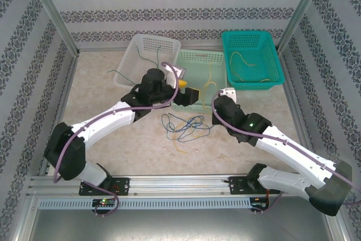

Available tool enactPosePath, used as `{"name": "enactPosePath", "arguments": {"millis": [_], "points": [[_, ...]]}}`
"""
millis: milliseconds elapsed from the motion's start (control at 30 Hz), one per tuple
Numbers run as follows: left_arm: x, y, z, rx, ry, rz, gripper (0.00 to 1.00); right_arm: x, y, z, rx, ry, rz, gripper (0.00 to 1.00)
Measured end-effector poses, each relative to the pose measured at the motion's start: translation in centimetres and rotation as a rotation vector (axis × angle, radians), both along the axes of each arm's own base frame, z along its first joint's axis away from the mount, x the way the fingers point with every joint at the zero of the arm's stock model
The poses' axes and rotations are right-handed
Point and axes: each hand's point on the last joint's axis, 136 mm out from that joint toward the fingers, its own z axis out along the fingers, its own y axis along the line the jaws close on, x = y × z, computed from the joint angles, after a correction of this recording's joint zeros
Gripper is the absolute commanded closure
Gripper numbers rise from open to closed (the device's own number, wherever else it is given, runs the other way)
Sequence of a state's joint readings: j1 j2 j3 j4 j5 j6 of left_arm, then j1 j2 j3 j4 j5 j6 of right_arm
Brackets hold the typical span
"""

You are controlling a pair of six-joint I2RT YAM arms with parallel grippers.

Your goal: Untangle the cables

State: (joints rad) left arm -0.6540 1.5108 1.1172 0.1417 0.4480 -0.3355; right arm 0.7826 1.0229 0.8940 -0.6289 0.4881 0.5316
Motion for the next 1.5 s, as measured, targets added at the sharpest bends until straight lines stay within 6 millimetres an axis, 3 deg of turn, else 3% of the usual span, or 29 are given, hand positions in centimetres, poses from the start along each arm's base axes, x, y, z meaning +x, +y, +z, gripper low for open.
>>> {"name": "enactPosePath", "arguments": {"millis": [167, 333, 500, 633, 767, 1000, 1133, 1400, 1500], "points": [[-0.7, -2.1, -1.3, 0.009, 0.032, -0.081, 0.15, 0.3, 0.4, 0.7, -0.016, -0.039, 0.023, 1.00], [-0.8, -2.5, -2.5, 0.022, 0.058, -0.094, 0.20, 0.4, 0.4, 1.9, -0.007, -0.084, 0.038, 1.00], [-0.7, -2.7, -2.5, 0.018, 0.062, -0.102, 0.48, 0.4, 0.4, 3.1, 0.018, -0.126, 0.041, 1.00], [-0.5, -2.7, -2.4, 0.013, 0.062, -0.092, 0.58, 0.4, 0.1, 3.1, 0.016, -0.131, 0.029, 1.00], [-0.1, -2.6, -2.3, 0.013, 0.056, -0.068, 0.62, 0.2, -1.0, 2.6, 0.031, -0.136, -0.024, 1.00], [0.5, -2.2, -2.2, -0.010, 0.040, -0.019, 0.66, -0.1, -5.7, 1.0, 0.172, -0.129, -0.225, 1.00], [0.6, -1.8, -2.7, -0.031, 0.050, 0.010, 0.66, -0.3, -7.2, -0.3, 0.277, -0.113, -0.318, 1.00], [1.3, -1.7, -1.9, -0.089, 0.054, 0.056, 0.62, -0.2, -7.1, -1.6, 0.431, -0.086, -0.380, 1.00], [1.5, -1.4, -2.2, -0.095, 0.060, 0.085, 0.55, 0.2, -6.4, -1.4, 0.467, -0.084, -0.367, 1.00]]}}
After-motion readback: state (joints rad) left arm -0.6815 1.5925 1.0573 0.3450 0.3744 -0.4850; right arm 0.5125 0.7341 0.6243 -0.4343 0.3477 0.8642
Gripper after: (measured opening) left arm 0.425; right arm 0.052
